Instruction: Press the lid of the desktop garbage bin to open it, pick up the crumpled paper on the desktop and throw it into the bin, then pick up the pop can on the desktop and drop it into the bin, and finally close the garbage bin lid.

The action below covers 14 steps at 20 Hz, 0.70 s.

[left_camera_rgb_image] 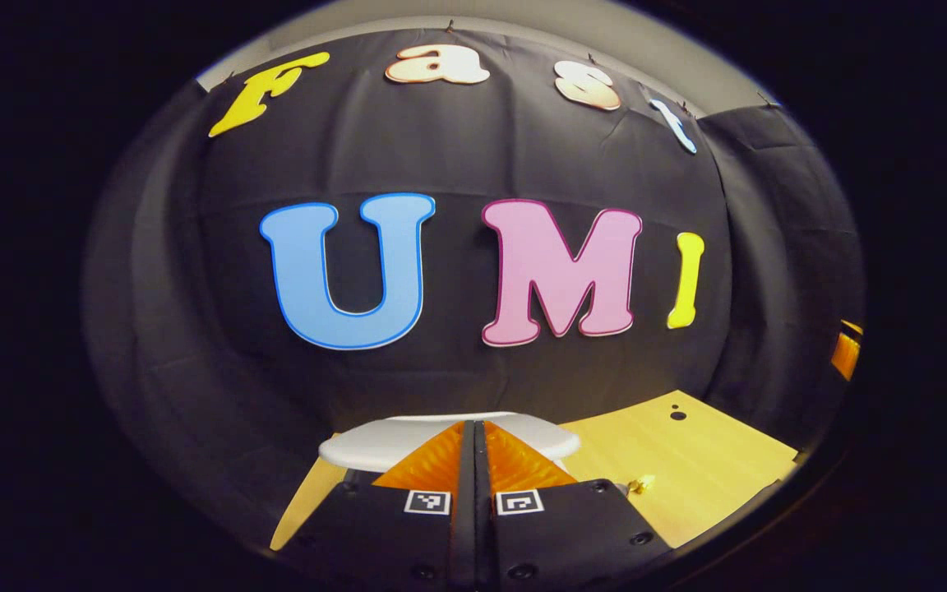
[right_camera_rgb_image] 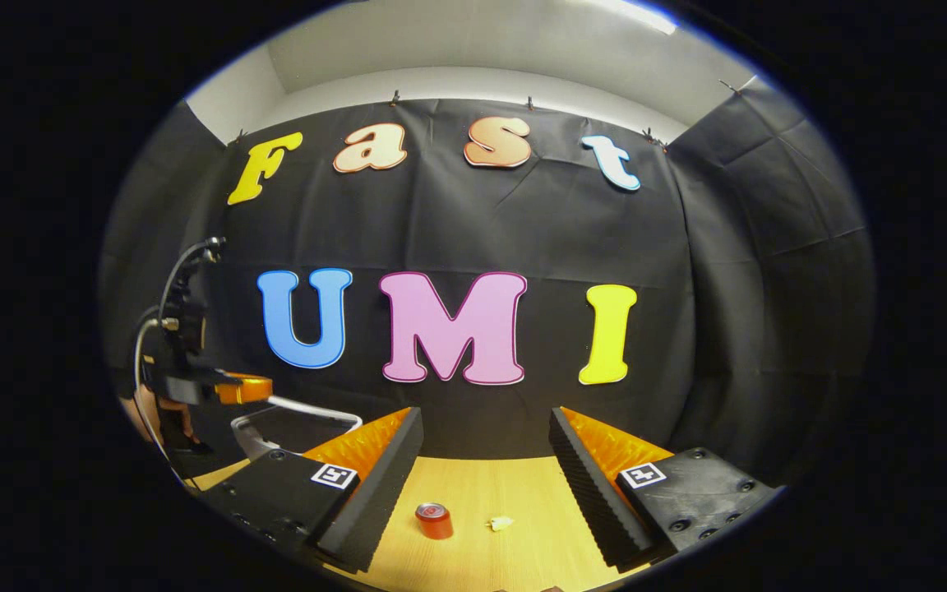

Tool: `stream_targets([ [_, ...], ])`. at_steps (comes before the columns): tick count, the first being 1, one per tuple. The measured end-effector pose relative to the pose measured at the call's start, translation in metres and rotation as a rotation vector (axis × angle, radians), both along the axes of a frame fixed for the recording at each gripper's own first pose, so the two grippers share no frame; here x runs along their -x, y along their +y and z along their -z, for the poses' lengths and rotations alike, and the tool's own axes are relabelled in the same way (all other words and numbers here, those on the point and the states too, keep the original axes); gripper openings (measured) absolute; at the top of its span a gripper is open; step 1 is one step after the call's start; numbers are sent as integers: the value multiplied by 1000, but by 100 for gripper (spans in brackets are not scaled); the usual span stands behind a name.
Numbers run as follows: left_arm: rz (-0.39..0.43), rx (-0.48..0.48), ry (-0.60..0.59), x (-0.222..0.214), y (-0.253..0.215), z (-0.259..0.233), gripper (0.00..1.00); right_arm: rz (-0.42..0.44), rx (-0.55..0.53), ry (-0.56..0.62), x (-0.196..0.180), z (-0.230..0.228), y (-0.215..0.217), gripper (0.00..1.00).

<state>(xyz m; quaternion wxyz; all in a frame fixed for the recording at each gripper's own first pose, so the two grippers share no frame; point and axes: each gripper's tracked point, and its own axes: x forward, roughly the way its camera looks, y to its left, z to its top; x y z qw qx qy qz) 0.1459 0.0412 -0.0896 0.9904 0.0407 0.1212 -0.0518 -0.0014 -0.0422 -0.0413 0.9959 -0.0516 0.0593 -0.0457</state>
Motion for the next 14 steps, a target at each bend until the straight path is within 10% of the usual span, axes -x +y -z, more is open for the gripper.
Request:
stream_targets([
  [11, 15, 166, -134, 71, -35, -44, 12, -17, -7, 29, -18, 19, 6, 100],
  [12, 1, 175, -110, 75, -34, -31, 40, -19, -11, 36, -20, 21, 7, 100],
  [14, -8, 187, -20, 87, -36, 2, 58, -19, -31, 58, -23, 29, 8, 100],
])
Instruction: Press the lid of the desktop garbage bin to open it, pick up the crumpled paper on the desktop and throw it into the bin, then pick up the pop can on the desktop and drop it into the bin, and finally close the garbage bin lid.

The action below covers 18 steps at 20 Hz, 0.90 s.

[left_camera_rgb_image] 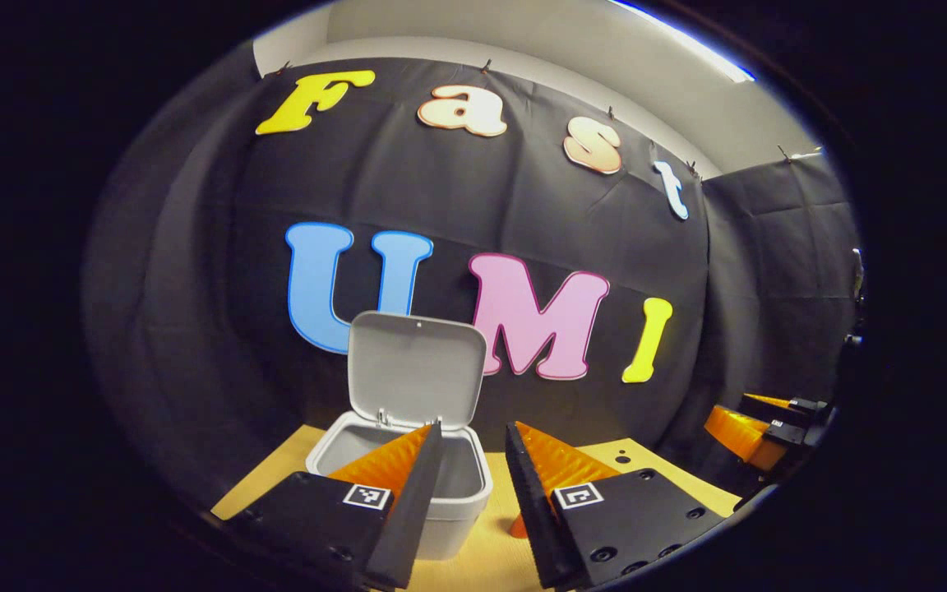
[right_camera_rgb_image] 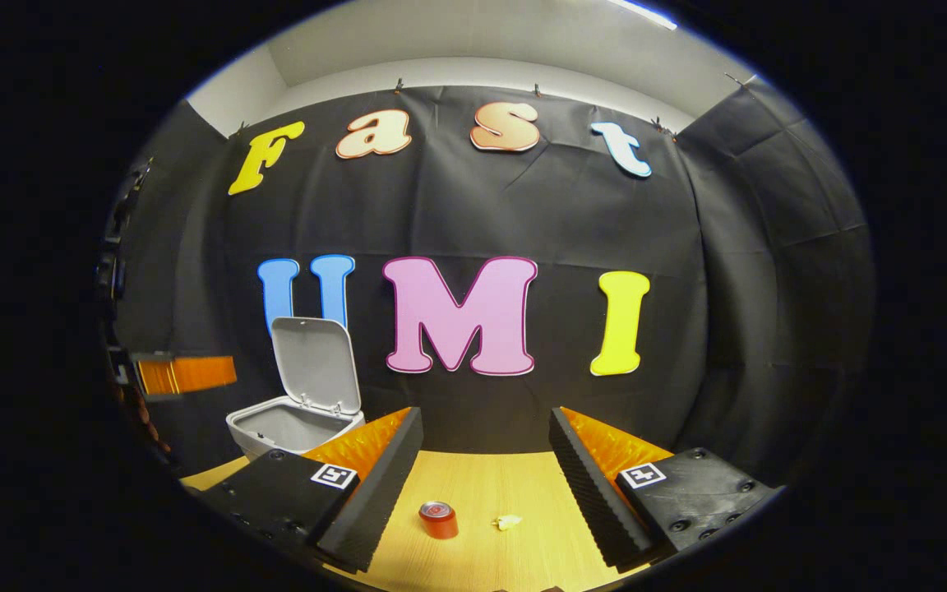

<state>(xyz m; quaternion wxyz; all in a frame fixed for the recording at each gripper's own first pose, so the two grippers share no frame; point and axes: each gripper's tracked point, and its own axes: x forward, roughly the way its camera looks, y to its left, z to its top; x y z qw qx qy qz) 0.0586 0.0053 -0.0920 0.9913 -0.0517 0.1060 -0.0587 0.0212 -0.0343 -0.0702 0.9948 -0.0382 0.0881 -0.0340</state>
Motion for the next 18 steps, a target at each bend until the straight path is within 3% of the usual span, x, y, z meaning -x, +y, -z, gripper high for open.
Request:
stream_targets([
  [1, -2, 1, 42, 6, 2, 14, 60, 2, -7, 7, 0, 3, 0, 100],
  [2, -8, 4, 60, 8, 4, 23, 76, 1, -10, 14, -1, 7, 0, 100],
  [4, -19, -7, 71, 19, 10, 33, 94, 3, -7, 37, -4, 16, -3, 99],
  [9, -39, -75, 44, 36, 12, 30, 96, 7, 0, 105, -14, 47, -13, 99],
  [18, 28, -107, 50, 48, -24, 24, 96, -43, 17, 548, -43, 191, -45, 98],
])
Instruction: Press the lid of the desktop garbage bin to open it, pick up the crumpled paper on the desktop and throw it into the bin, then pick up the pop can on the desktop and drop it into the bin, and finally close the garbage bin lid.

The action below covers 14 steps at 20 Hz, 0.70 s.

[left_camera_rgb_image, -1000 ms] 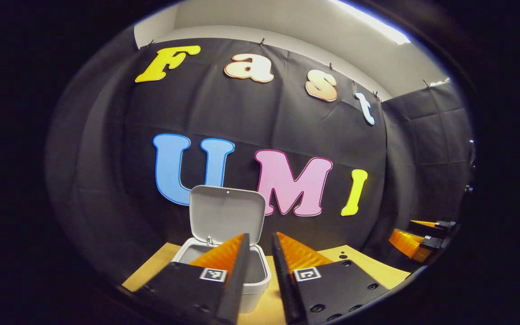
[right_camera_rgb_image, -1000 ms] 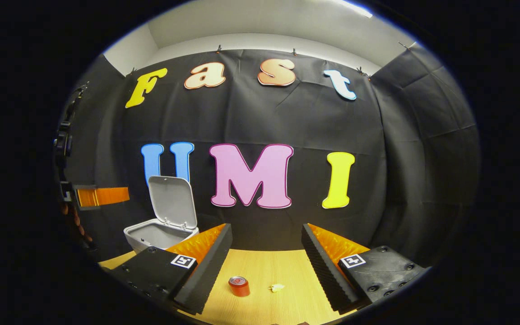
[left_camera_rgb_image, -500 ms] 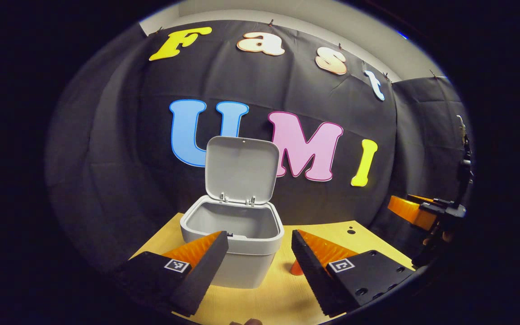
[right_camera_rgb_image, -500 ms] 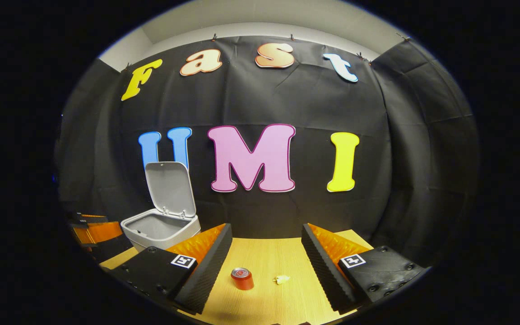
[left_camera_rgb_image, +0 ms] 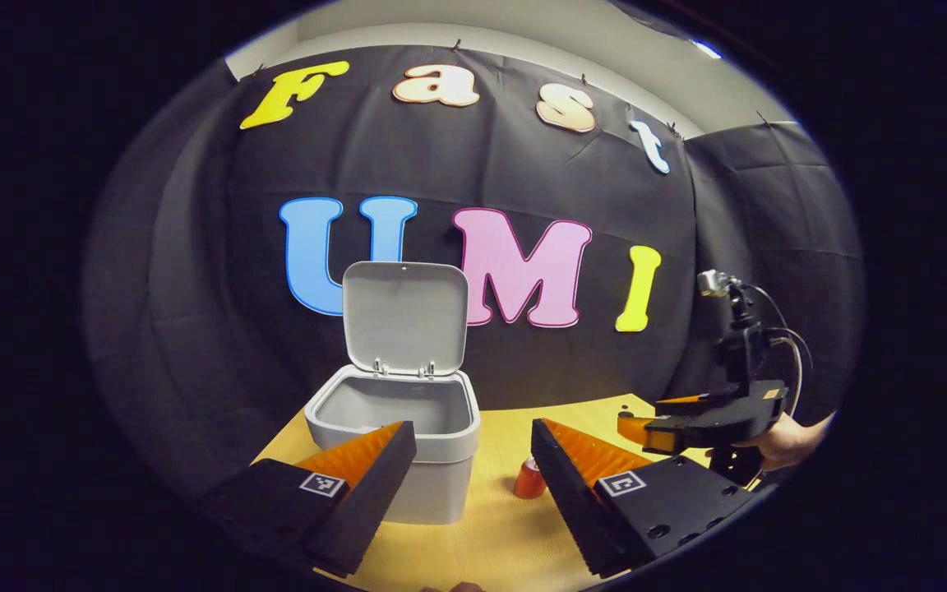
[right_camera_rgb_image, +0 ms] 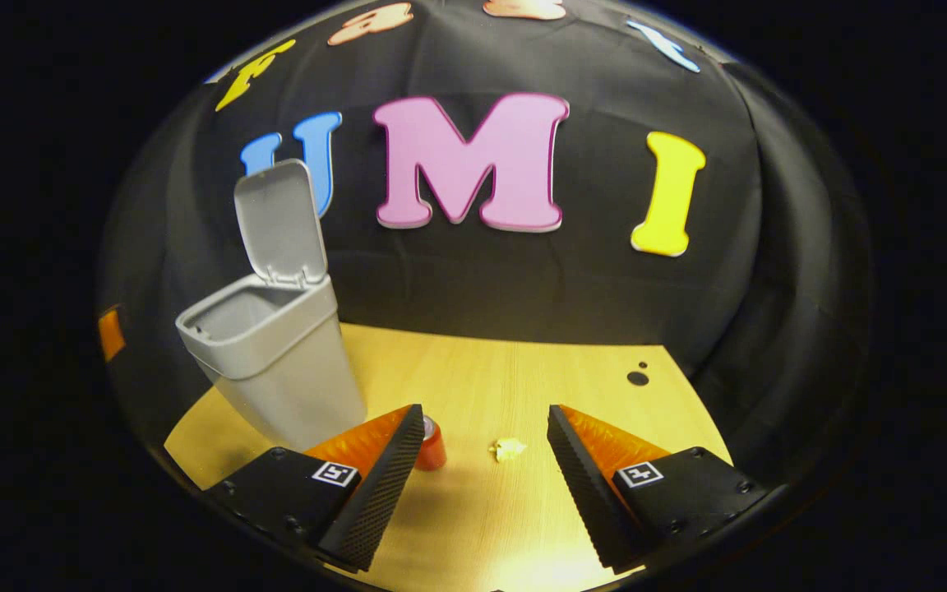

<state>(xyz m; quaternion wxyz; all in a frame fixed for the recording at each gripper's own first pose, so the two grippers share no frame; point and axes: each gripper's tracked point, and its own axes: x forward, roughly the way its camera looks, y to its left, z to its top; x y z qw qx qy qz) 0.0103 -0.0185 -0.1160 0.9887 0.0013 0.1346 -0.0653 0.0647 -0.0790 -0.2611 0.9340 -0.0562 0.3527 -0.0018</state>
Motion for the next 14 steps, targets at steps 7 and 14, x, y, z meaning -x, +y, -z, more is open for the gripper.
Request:
stream_targets([
  [7, -48, -22, 62, 22, -5, 7, 96, -8, -6, 324, -20, 121, -30, 99],
  [14, -127, -33, 99, 37, -5, 15, 96, -29, 11, 489, -40, 204, -39, 98],
])
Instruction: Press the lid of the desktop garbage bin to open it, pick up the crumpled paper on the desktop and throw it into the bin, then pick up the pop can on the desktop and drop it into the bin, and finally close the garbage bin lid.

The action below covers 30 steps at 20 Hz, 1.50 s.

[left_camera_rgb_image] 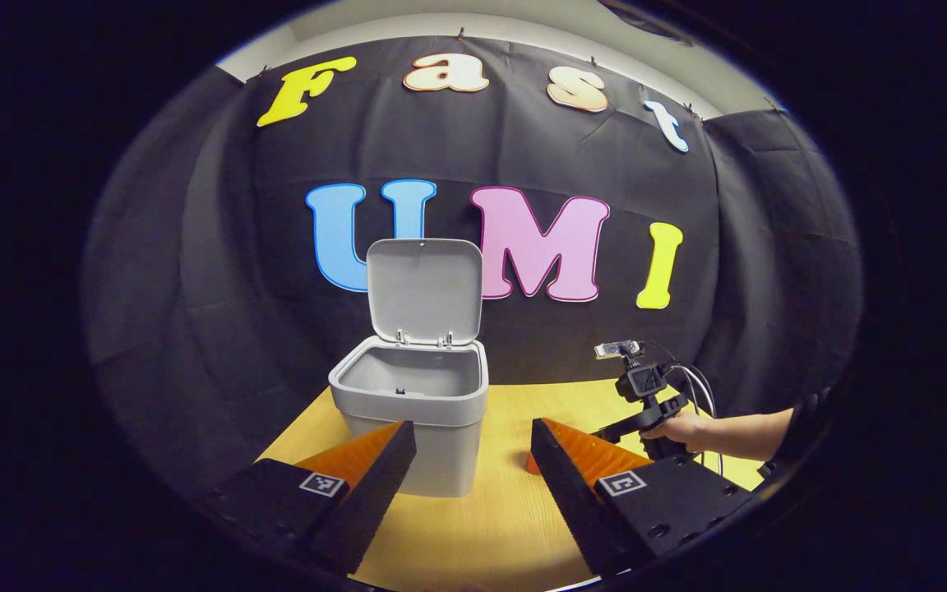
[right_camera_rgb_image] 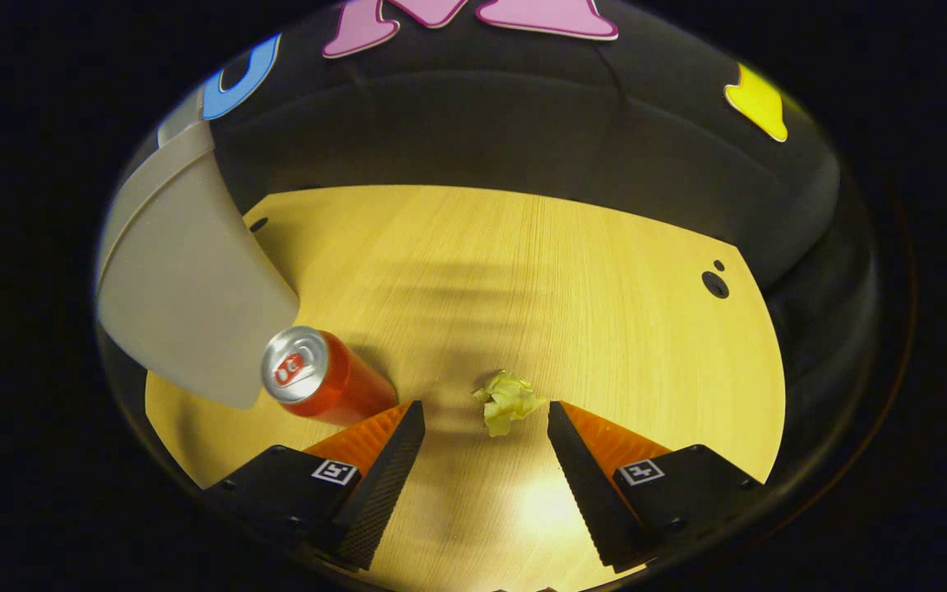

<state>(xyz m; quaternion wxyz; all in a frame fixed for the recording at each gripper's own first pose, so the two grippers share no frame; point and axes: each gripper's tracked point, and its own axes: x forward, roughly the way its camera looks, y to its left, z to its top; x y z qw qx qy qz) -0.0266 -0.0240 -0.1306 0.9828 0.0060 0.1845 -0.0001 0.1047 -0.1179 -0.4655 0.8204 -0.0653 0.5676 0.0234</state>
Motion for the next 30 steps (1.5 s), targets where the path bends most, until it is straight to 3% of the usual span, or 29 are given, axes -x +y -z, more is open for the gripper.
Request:
stream_targets([
  [5, -18, 3, 17, 10, -8, 1, 96, -28, 67, 49, -15, 35, -21, 99],
  [8, -24, -24, 23, 13, -8, 0, 96, 1, 28, 113, -5, 50, -20, 99],
  [13, 26, -84, -10, 10, -23, -13, 96, -12, -4, 124, -4, 55, -16, 86],
  [14, 36, -87, 3, 11, -26, -9, 96, -4, -18, 129, -2, 55, -10, 92],
  [15, 47, -92, 9, 11, -30, -9, 96, 0, -18, 117, -5, 55, -9, 55],
  [16, 62, -95, 7, 12, -35, -8, 96, 0, -16, 119, -3, 55, -11, 59],
  [17, 76, -101, 7, 11, -39, -8, 96, 2, -18, 105, -6, 55, -11, 45],
  [19, 89, -108, 7, 11, -42, -7, 96, 4, -14, 96, -5, 54, -12, 48],
  [20, 91, -103, 8, 10, -43, -6, 97, 5, -10, 86, -6, 52, -12, 34],
  [21, 93, -90, 11, 10, -43, -5, 97, 7, -12, 66, -8, 47, -11, 48],
  [30, 77, -30, 20, 5, -35, 10, 97, -56, -23, -184, -16, -94, 5, 48],
])
